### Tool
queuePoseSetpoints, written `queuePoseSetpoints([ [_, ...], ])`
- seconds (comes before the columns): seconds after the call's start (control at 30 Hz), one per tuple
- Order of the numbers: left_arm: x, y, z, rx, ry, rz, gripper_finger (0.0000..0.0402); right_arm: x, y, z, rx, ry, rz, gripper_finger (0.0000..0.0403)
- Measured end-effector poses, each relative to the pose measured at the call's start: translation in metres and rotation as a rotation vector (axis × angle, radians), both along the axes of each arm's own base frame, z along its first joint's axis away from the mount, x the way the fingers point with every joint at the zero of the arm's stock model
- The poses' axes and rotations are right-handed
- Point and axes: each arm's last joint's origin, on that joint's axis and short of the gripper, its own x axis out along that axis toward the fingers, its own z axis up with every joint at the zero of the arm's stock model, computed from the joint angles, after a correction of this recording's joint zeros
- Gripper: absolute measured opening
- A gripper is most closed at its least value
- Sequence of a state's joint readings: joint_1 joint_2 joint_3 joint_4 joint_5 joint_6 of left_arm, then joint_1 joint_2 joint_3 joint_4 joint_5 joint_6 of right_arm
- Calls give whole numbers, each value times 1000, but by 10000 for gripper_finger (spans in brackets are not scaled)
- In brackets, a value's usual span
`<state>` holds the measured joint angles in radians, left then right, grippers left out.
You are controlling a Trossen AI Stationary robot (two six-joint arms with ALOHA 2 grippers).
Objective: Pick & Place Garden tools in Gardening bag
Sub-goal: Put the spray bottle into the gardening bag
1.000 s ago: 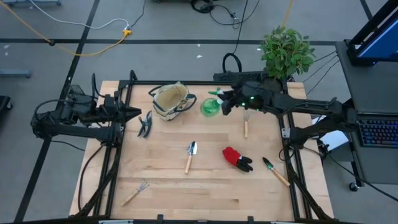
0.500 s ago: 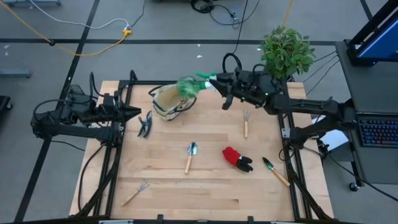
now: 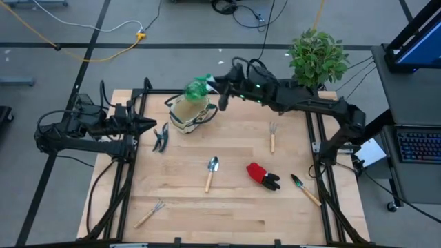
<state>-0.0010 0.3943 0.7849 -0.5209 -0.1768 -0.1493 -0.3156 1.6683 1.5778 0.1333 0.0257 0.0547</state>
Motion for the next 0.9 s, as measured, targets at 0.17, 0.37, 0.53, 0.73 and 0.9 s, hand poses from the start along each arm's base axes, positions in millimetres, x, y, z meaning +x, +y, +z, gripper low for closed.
queuePoseSetpoints([
  [0.17, 0, 0, 0, 50, 8, -5, 47, 21, -12, -6, 3, 50, -10, 45],
  [0.37, 0, 0, 0, 91, 16, -5, 47, 41, -19, -35, 34, 122, -8, 45],
  [0.53, 0, 0, 0, 92, 16, -5, 47, 55, -24, -64, 63, 192, 2, 45],
  [0.73, 0, 0, 0, 83, 14, -4, 47, 58, -26, -77, 73, 254, 10, 45],
  [0.9, 0, 0, 0, 82, 14, -4, 47, 57, -29, -82, 63, 290, 0, 45],
])
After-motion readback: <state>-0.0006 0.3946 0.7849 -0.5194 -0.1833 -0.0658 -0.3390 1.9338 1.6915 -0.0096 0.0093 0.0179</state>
